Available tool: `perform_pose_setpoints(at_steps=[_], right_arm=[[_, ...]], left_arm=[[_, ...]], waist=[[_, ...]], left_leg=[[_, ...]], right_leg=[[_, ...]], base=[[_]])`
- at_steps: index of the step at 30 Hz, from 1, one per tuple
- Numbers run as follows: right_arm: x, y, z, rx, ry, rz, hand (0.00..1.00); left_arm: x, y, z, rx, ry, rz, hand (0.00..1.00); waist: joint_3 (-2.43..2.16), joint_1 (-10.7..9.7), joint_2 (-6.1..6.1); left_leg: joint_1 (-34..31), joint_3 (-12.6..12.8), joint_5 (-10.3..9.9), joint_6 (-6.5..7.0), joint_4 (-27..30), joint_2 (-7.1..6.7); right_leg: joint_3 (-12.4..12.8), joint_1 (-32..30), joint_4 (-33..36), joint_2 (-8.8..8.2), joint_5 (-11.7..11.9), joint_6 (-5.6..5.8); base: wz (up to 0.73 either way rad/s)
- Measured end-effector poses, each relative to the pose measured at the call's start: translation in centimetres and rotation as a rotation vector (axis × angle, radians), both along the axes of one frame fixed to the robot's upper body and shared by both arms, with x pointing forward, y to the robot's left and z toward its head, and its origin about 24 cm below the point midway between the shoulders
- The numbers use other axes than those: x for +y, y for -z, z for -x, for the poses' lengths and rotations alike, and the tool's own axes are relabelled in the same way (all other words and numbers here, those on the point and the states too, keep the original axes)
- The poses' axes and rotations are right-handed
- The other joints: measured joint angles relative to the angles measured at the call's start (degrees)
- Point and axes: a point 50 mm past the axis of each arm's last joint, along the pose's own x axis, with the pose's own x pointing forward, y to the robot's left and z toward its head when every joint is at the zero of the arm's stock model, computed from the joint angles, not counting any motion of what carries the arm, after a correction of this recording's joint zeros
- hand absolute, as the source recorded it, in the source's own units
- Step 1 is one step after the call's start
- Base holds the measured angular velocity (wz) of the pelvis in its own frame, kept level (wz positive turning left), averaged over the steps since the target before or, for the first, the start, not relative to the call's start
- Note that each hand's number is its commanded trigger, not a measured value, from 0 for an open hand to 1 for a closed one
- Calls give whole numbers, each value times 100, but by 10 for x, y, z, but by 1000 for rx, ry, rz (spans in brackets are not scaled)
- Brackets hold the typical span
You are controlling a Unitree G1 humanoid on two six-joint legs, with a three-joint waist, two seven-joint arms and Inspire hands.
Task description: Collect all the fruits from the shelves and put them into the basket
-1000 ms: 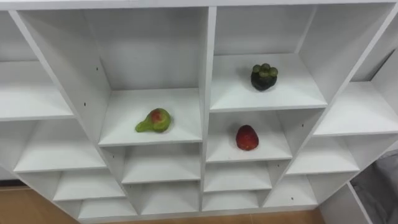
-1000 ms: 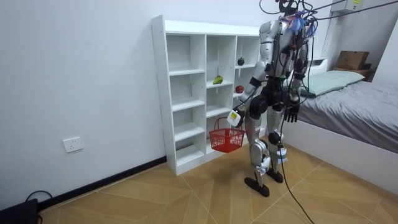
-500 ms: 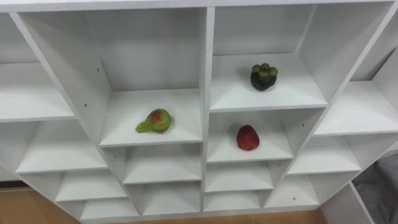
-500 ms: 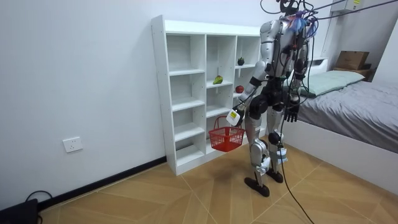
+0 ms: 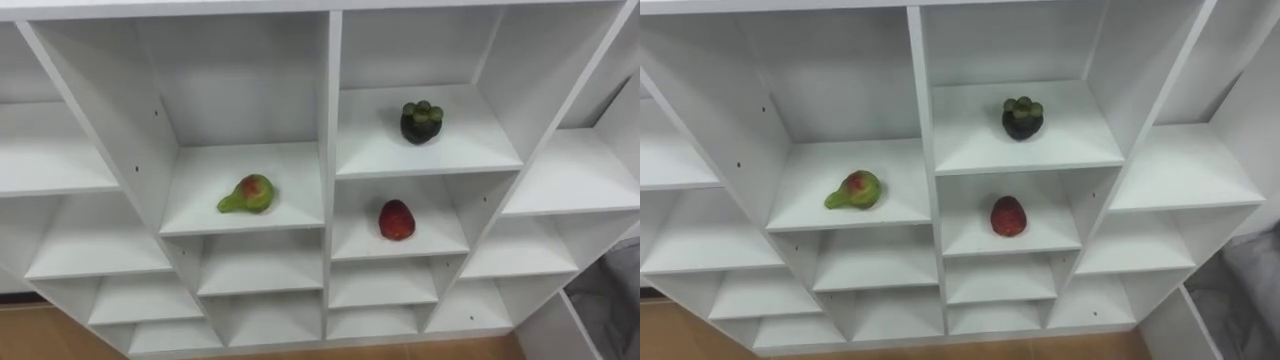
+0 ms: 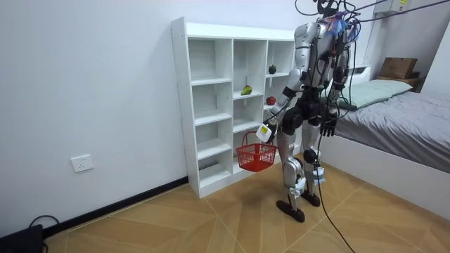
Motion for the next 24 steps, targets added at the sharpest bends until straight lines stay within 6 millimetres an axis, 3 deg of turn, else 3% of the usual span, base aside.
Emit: perform_pose_setpoints(at_steps=[3, 9, 15, 16, 20, 24], right_arm=[[-3, -2, -8, -52, 25, 28, 0], [-6, -17, -51, -325, 98, 59, 0], [6, -38, -81, -565, 51, 13, 0], [9, -42, -84, -593, 37, 6, 0], [15, -64, -98, -740, 7, -6, 0], [19, -92, -112, -893, -31, 0, 0]], left_arm=[[0, 0, 0, -1, 0, 0, 100], [1, -1, -7, -24, 6, -6, 100], [1, -7, -15, -100, 22, -25, 100], [0, -7, -17, -112, 31, -30, 100], [0, -8, -18, -131, 35, -37, 100], [0, -9, -17, -141, 35, -38, 100]], waist=[[1, 0, -4], [14, 7, -35], [7, 45, -40], [-17, 51, -57], [-38, 99, -6], [-32, 97, 19]], left_leg=[[4, 16, 0, 0, -1, -2], [-3, 33, -1, 0, -2, 5], [-69, 12, -1, 0, -2, 3], [-79, 7, -1, 0, -3, 1], [-131, 31, 0, -1, 0, 1], [-135, 39, 0, -1, 1, 2]], right_leg=[[24, -5, -2, 0, 0, 0], [71, -17, -90, 14, 14, 2], [16, -56, -107, 4, 22, 1], [21, -62, -115, 4, 22, 1], [75, -132, -110, 9, 23, 1], [75, -137, -116, 11, 23, 1]], base=[[-3], [-1], [2], [0], [-5], [0]])
